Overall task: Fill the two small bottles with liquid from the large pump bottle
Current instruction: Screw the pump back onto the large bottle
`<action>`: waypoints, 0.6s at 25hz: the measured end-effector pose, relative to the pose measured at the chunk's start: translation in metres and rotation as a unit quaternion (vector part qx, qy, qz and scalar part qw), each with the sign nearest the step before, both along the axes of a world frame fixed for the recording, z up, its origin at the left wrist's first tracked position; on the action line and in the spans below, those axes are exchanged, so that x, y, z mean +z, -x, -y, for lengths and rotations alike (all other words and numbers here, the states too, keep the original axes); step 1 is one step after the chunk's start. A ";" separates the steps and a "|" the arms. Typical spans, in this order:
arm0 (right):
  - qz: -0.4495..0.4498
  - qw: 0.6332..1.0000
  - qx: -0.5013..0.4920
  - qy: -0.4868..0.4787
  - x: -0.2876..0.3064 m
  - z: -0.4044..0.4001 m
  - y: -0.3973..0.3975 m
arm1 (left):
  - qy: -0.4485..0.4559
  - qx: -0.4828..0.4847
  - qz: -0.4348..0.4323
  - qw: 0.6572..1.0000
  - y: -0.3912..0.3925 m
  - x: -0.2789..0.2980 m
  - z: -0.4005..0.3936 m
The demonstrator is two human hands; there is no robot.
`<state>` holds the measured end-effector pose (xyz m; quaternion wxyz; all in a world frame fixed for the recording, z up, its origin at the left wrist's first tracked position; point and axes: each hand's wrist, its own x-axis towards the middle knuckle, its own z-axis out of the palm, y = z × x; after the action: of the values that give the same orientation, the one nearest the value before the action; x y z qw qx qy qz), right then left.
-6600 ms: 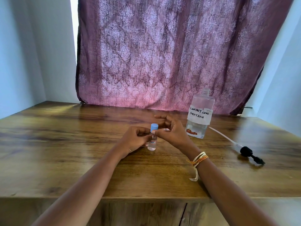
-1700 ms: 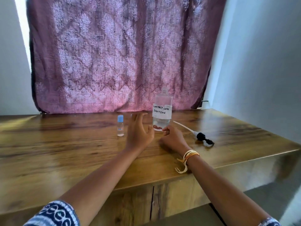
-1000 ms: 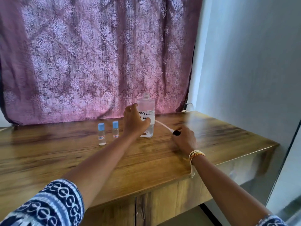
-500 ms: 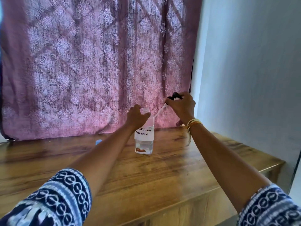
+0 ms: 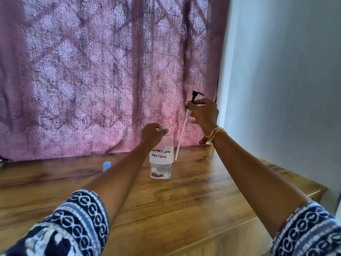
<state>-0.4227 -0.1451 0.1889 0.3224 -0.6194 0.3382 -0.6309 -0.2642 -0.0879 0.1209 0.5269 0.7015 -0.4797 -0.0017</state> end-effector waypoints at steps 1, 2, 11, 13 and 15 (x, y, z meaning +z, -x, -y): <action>0.012 1.000 0.014 -0.006 0.004 -0.003 0.001 | -0.002 -0.001 0.013 1.000 0.000 0.001 -0.006; 0.024 0.999 0.027 -0.010 0.010 -0.006 0.001 | -0.004 -0.004 0.024 1.000 0.000 0.002 -0.012; 0.066 0.993 0.102 -0.003 0.061 -0.046 -0.013 | -0.006 -0.057 -0.003 0.998 0.007 0.006 -0.088; 0.066 0.992 0.109 0.003 0.070 -0.056 -0.020 | -0.009 -0.060 -0.015 0.998 0.010 0.006 -0.103; 0.064 0.992 0.111 0.017 0.080 -0.067 -0.026 | -0.012 -0.064 -0.008 0.998 0.010 0.005 -0.113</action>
<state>-0.3967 -0.0783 0.2688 0.4010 -0.6165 0.2356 -0.6353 -0.2746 0.0256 0.1263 0.5215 0.6757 -0.5190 -0.0466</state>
